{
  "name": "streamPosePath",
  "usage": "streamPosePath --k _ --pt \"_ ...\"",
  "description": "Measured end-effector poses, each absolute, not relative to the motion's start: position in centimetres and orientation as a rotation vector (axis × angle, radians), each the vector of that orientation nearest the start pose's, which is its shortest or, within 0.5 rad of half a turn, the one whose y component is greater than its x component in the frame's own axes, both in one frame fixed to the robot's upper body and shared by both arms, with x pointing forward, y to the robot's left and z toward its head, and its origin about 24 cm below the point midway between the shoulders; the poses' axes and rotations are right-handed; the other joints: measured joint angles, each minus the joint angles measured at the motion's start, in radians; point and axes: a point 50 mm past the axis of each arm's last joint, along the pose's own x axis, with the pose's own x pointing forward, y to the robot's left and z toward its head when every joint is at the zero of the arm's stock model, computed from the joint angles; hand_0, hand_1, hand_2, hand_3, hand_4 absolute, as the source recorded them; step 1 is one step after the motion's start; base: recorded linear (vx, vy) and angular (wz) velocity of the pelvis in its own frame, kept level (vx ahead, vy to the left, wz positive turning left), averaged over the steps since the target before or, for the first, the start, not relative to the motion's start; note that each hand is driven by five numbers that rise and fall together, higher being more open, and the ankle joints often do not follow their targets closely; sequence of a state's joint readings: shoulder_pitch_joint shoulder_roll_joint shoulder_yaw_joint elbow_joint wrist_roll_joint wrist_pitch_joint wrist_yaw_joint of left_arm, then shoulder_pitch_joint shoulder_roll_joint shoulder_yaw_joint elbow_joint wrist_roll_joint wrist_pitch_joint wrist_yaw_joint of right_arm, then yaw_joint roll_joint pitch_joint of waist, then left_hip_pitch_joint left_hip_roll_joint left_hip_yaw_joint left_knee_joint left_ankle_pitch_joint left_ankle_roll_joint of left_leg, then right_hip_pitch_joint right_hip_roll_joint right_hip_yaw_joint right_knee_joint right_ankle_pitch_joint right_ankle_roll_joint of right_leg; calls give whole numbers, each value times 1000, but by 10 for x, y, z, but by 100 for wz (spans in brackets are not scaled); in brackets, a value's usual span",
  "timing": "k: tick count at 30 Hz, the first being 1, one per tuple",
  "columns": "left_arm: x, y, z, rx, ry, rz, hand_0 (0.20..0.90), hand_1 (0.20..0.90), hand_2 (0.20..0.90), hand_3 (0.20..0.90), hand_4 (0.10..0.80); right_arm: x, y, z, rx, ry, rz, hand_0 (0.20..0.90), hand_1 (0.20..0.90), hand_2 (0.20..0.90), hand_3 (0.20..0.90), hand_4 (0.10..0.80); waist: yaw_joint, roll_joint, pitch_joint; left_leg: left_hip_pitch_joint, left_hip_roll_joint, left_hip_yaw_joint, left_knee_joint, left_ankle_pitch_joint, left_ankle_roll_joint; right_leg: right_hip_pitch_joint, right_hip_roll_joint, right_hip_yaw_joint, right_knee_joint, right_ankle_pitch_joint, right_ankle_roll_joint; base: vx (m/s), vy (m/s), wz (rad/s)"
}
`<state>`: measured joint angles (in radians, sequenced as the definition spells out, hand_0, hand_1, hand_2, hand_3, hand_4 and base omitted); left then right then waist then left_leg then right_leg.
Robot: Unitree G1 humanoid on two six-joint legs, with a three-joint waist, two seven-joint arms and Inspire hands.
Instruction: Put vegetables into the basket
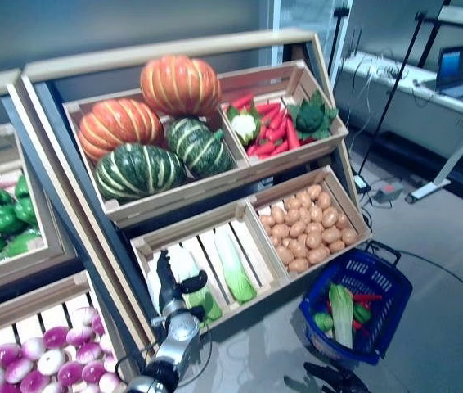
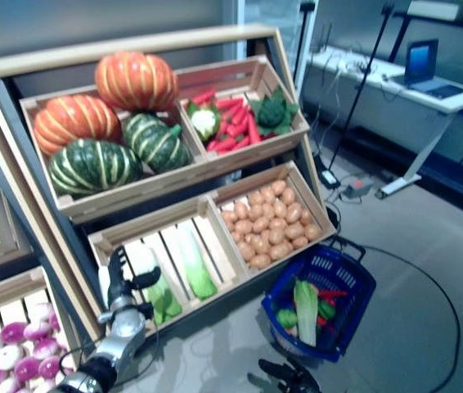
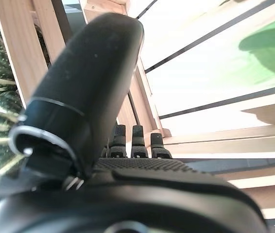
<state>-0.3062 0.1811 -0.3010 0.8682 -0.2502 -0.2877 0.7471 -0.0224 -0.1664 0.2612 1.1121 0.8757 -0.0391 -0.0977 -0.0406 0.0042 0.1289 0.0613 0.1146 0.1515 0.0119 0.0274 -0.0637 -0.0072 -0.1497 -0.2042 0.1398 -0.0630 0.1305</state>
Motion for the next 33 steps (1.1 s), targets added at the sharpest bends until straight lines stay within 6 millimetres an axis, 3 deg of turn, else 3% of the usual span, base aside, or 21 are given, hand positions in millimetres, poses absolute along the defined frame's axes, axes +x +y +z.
streamPosePath --k 6,12,15,24,33 --pt "315 187 0 229 132 657 900 900 900 900 800 179 -188 -137 401 922 -354 900 900 900 900 800 -10 -25 124 -232 -6 9 355 -142 9 -251 -59 67 366 -136 -20 -138 57 -9" --pt "328 192 20 152 96 753 900 900 900 900 800 225 -184 -111 401 788 -323 900 900 900 900 800 -54 -25 230 -420 24 -22 604 -220 -12 -431 -62 92 598 -219 -43 -79 34 2" --pt "332 193 24 146 95 787 900 900 900 900 800 232 -181 -106 391 767 -325 900 900 900 900 800 -57 -35 248 -474 39 -33 679 -245 -17 -484 -59 95 673 -247 -59 -51 44 -2" --pt "341 210 42 77 105 1014 900 900 900 900 800 247 -181 -96 380 727 -348 900 900 900 900 800 -57 -44 287 -590 58 -50 796 -279 -31 -603 -48 109 791 -286 -74 -50 27 -1" --pt "357 217 70 92 57 1070 900 900 900 900 800 263 -181 -86 403 696 -350 900 900 900 900 800 -57 -62 338 -704 61 -77 881 -292 -34 -704 -49 104 872 -302 -88 -64 -1 4"
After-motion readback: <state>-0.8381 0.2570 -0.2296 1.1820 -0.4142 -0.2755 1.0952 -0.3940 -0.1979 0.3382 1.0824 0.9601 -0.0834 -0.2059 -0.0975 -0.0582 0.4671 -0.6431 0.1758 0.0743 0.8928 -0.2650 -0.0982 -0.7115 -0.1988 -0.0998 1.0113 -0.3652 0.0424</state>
